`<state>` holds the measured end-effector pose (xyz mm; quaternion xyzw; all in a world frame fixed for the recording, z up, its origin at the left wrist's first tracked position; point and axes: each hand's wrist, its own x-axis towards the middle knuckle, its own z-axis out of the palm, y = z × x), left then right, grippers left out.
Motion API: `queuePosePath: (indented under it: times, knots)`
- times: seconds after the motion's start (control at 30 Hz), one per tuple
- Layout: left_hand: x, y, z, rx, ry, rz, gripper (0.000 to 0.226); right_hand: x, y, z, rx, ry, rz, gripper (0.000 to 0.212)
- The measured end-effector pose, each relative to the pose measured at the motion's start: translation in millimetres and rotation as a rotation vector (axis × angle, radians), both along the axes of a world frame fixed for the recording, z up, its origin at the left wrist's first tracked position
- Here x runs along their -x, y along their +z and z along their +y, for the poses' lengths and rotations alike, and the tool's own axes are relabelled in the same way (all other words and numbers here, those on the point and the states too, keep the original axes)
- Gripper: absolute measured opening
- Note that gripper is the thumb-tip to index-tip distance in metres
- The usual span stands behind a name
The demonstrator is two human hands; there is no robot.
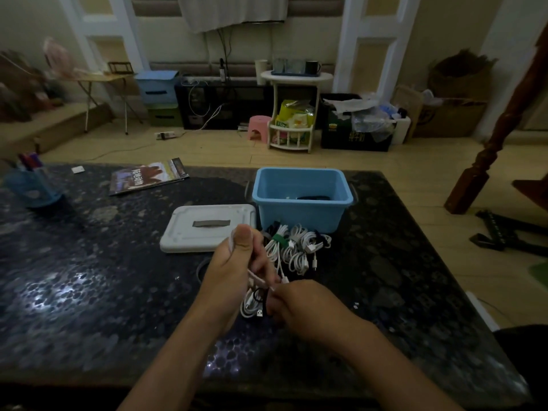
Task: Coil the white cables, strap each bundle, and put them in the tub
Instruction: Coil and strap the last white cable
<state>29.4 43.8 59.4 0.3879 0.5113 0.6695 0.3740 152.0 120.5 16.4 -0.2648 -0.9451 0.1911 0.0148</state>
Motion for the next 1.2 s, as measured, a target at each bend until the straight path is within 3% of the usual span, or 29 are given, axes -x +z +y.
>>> queuePosePath:
  times: [0.13, 0.27, 0.37, 0.43, 0.67, 0.77, 0.97, 1.07, 1.2]
  knots:
    - [13.3, 0.7, 1.0, 0.031, 0.085, -0.02, 0.037, -6.2, 5.1, 1.6, 0.064, 0.079, -0.025, 0.03]
    - [28.5, -5.8, 0.7, 0.137, 0.301, 0.383, 0.039, -11.2, 25.1, -1.0, 0.185, 0.093, 0.168, 0.024]
    - [26.5, -7.8, -1.9, 0.225, 0.283, 0.7, 0.045, -14.9, 38.6, -7.3, 0.149, 0.119, 0.278, 0.022]
    - [24.4, -9.0, -2.7, 0.27, 0.194, 0.785, 0.051, -17.0, 40.3, -5.6, 0.148, 0.112, 0.314, 0.017]
    - [22.7, -15.1, -0.5, 0.369, -0.033, 0.768, 0.059, -24.2, 41.1, 10.5, 0.104, -0.039, 0.538, 0.014]
    - [17.6, -14.5, 1.4, 0.394, -0.133, 0.85, 0.049, -24.2, 43.3, 10.0, 0.095, -0.082, 0.606, 0.018]
    - [18.8, -11.3, 1.9, 0.439, -0.158, 0.89, 0.028, -26.0, 43.7, 11.3, 0.133, -0.093, 0.654, 0.006]
    - [13.0, -16.1, 1.8, 0.434, -0.087, 0.993, 0.022, -23.6, 46.2, 5.8, 0.202, -0.072, 0.619, 0.013]
    - [17.0, -17.3, 0.6, 0.468, -0.008, 0.832, 0.013, -25.6, 50.2, 7.8, 0.276, -0.102, 0.591, 0.015]
